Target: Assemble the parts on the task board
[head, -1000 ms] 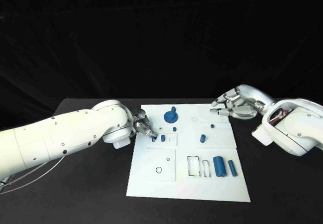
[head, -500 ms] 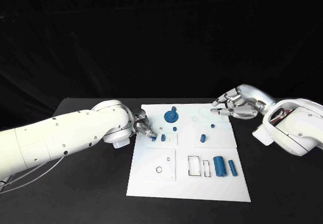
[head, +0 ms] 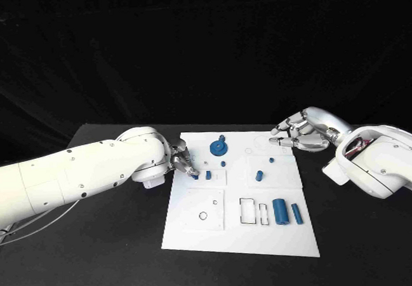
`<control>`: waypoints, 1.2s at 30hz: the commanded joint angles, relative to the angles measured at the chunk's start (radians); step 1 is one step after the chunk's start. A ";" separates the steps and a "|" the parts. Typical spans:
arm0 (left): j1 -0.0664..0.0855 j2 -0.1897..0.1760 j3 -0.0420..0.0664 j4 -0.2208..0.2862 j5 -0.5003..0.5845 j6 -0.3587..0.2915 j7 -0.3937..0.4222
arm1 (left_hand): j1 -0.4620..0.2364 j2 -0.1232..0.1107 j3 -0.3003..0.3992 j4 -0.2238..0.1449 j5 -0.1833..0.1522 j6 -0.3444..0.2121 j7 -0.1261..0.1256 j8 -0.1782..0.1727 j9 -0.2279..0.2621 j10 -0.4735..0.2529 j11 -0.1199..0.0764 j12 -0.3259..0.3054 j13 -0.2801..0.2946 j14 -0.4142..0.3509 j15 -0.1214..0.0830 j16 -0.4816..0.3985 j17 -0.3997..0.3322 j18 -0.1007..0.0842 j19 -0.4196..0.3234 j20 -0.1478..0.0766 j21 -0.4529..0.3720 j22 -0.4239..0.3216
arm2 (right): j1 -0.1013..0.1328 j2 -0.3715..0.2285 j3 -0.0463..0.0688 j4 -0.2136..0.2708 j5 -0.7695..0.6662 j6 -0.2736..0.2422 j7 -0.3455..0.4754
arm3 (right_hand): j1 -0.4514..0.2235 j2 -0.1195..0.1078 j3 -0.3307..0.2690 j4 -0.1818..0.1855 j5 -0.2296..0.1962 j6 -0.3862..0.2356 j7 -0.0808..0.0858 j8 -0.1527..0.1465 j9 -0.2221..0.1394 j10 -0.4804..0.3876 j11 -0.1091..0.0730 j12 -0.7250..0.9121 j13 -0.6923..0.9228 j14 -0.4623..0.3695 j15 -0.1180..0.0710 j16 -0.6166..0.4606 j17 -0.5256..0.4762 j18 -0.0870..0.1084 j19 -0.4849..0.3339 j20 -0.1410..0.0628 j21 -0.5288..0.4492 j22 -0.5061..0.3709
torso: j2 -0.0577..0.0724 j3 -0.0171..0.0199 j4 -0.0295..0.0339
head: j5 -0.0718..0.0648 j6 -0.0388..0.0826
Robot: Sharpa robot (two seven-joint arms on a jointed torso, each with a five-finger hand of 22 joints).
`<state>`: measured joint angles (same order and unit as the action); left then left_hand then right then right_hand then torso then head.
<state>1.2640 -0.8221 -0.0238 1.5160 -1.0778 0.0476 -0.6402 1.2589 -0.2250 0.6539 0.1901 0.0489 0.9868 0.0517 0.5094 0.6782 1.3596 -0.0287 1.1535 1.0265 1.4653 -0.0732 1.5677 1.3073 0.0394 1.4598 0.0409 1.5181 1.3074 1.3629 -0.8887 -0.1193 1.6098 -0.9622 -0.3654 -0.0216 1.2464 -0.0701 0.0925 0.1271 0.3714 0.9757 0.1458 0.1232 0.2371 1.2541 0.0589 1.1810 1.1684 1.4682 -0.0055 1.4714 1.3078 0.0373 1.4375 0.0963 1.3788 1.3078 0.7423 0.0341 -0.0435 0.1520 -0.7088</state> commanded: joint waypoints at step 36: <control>-0.005 0.009 -0.002 0.002 0.022 0.070 -0.033 | -0.071 0.013 0.050 -0.108 0.003 0.069 -0.040 0.004 -0.011 0.060 -0.025 0.083 0.099 0.106 -0.025 0.003 0.264 -0.019 0.055 -0.008 0.009 0.190 | -0.003 -0.001 0.000 0.002 -0.002 0.015 0.004 | -0.007 0.003 -0.008 0.003 0.006 -0.005 -0.003 0.007 0.001 -0.004 0.001 -0.001 0.001 0.058 -0.007 -0.006 0.074 0.016 -0.006 0.001 -0.006 0.113 | 0.000 0.0017 -0.0009 | -0.003 -0.001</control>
<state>1.2657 -0.8180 -0.0204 1.5152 -1.0740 0.0751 -0.6611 1.1983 -0.2102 0.6488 0.1411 0.0483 1.0181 0.0421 0.5103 0.6689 1.4126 -0.0529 1.2322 1.1236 1.4691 -0.0912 1.5677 1.3078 0.0394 1.4634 0.0373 1.5220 1.3079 1.3603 -0.8899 -0.1194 1.6097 -0.9607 -0.3625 -0.0218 1.2464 -0.0701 0.0885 0.1311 0.3737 0.9758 0.1458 0.1232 0.2375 1.2541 0.0589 1.1810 1.1683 1.4682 -0.0055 1.4696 1.3075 0.0372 1.4375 0.0963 1.3788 1.3075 0.7422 0.0360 -0.0453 0.1495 -0.7104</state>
